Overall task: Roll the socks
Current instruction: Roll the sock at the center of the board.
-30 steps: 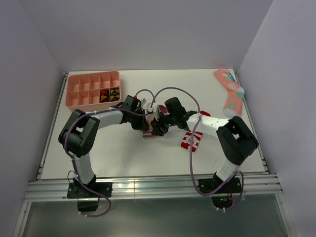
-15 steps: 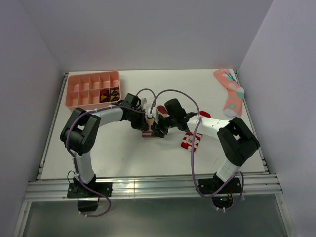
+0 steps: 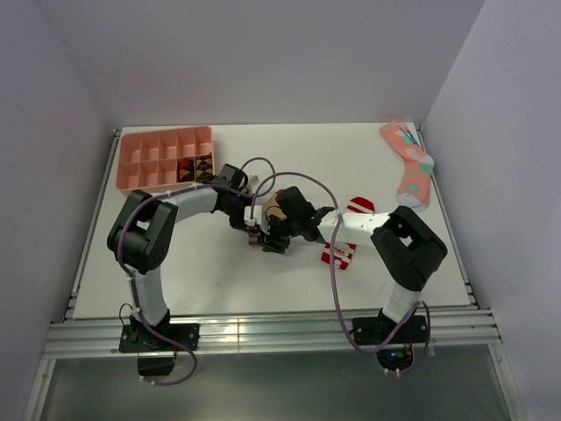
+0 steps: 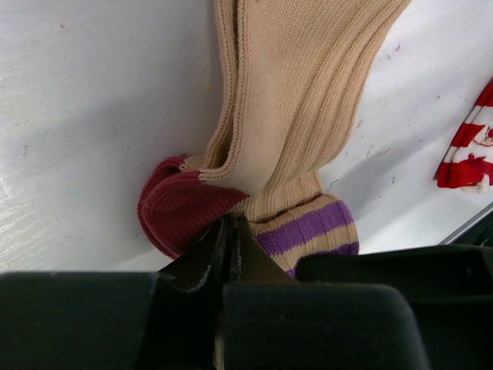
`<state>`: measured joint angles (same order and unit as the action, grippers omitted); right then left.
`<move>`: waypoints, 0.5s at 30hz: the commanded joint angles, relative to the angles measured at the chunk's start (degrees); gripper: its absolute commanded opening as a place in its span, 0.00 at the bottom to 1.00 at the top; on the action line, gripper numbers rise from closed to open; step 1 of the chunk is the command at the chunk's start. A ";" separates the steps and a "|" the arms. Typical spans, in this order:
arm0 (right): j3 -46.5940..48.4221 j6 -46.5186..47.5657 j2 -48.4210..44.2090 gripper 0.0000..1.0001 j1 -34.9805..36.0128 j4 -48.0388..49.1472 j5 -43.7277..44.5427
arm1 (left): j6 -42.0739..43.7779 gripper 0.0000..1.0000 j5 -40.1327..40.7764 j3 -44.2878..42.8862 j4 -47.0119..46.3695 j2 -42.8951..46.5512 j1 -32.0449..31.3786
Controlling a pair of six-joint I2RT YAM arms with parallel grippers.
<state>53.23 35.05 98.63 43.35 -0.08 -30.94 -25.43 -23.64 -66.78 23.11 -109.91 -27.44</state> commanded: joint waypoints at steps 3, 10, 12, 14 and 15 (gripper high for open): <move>3.54 0.64 3.14 0.54 0.94 0.60 4.74 | 5.83 0.00 10.81 4.38 12.31 -6.37 0.99; 5.56 0.20 5.96 0.54 1.73 0.87 8.17 | 5.74 0.00 10.10 3.94 12.57 -6.55 1.16; 6.27 0.11 6.49 0.53 1.91 0.52 8.53 | 5.48 0.00 9.84 3.94 12.48 -6.55 1.16; 6.45 -0.59 6.58 0.49 2.00 0.52 8.61 | 4.87 0.00 9.23 4.20 12.05 -6.29 1.16; 6.62 -0.68 6.66 0.45 2.00 0.52 8.61 | 3.99 0.00 8.53 4.55 11.43 -5.85 1.16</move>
<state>58.17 34.89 104.09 44.86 0.43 -24.36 -24.75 -25.17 -67.33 24.05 -110.48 -26.70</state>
